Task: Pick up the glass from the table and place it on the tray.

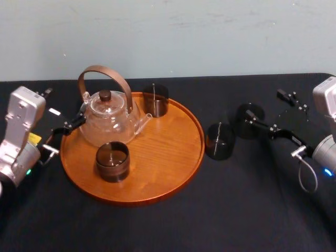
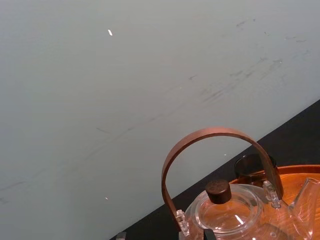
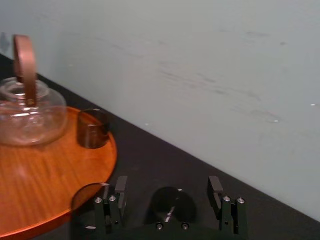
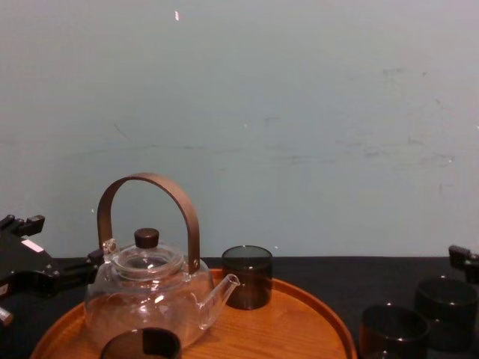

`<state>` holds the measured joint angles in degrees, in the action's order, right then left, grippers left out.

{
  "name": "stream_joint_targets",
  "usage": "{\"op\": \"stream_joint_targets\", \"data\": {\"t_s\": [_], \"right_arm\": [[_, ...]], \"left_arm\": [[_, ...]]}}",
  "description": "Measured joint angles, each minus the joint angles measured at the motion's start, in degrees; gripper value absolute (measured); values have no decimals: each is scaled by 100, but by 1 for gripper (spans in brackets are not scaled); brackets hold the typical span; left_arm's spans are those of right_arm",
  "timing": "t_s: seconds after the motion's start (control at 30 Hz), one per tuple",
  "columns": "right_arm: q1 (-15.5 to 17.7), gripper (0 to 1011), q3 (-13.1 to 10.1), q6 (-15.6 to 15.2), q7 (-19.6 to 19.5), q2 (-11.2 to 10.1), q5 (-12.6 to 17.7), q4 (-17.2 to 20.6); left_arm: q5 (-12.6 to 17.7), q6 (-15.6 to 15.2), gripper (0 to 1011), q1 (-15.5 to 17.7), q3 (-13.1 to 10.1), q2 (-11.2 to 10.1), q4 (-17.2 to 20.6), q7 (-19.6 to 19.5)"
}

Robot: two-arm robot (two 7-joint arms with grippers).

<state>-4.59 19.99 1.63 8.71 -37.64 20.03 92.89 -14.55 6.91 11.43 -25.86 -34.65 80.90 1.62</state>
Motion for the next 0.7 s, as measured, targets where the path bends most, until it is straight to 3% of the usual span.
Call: {"op": "stream_joint_targets", "data": {"t_s": [0.2, 0.7], "right_arm": [[198, 1010, -59, -266, 245, -81, 99, 313], [386, 1010, -181, -590, 677, 3, 262, 424]], "left_arm": [[0, 0, 1001, 0, 0, 0, 0, 0], [0, 0, 1001, 0, 0, 0, 0, 0]]}}
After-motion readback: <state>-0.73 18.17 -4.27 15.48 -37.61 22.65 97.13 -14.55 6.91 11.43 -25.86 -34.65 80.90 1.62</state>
